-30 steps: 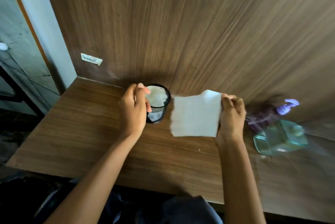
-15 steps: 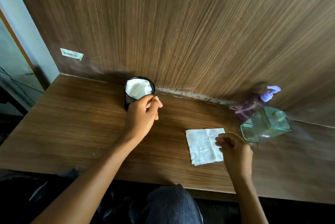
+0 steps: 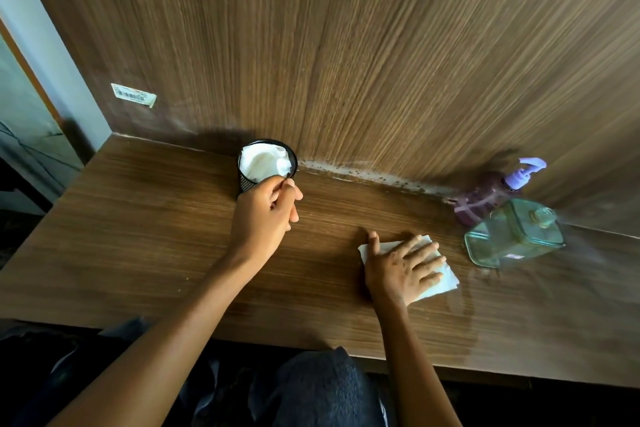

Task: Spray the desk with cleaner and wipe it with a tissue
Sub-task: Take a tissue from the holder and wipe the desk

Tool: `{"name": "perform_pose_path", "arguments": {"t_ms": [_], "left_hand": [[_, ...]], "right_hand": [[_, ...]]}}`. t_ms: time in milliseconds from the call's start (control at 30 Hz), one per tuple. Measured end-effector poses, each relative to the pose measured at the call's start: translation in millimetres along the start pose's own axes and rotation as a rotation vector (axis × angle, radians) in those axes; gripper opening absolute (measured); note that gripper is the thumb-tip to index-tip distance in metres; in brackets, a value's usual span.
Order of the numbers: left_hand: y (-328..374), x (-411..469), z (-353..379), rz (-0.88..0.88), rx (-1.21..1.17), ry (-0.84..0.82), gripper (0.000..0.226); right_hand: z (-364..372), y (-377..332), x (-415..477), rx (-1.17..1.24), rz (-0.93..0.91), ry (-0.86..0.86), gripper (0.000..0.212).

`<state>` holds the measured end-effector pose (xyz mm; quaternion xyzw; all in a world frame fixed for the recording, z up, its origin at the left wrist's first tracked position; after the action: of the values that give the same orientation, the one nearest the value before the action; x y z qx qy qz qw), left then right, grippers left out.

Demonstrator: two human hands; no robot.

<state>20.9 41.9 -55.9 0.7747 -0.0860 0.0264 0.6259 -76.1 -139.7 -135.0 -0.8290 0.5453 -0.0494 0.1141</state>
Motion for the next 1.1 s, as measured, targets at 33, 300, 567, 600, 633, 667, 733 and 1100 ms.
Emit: {"name": "perform_pose_path", "arguments": {"t_ms": [33,300,567,600,633,667,733,1100], "left_hand": [[-0.7,-0.2,-0.4,-0.008,0.0,0.002,0.025],[3.0,4.6,-1.0,-0.008,-0.02,0.05,0.024],[4.5,5.1,-0.4,0.064,-0.058,0.085,0.023],[4.1,5.5,-0.6,0.082,-0.061,0.093,0.023],[3.7,6.1,-0.6,0.091,-0.07,0.105,0.023],[3.2,7.5,-1.5,0.095,-0.079,0.122,0.023],[3.4,9.8,-3.6,0.085,-0.106,0.152,0.023],[2.3,18.1,-10.8,0.033,-0.122,0.173,0.025]], "right_hand": [[0.4,0.6,3.2,-0.024,-0.027,0.012,0.093],[-0.6,-11.8,41.1,-0.071,-0.234,-0.002,0.08],[0.0,-13.3,35.2,-0.124,-0.627,-0.057,0.075],[-0.9,-10.0,29.9,-0.108,-0.685,-0.056,0.083],[-2.6,-3.2,24.5,-0.095,-0.736,-0.06,0.09],[-3.7,5.0,19.3,-0.102,-0.783,-0.069,0.094],[-6.9,24.2,12.4,-0.146,-0.833,-0.086,0.094],[-4.4,-20.1,53.0,-0.122,-0.527,-0.081,0.061]]}}
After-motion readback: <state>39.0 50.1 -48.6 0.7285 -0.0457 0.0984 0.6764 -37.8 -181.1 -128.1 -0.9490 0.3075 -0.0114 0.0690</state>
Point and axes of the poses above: each hand's wrist, its own x-axis towards the middle knuckle, its own z-axis out of the palm, y = z × x, the point moved 2 cm from there along x, towards the middle knuckle, and after that the axes turned 7 degrees about y, right-handed, at the moved point
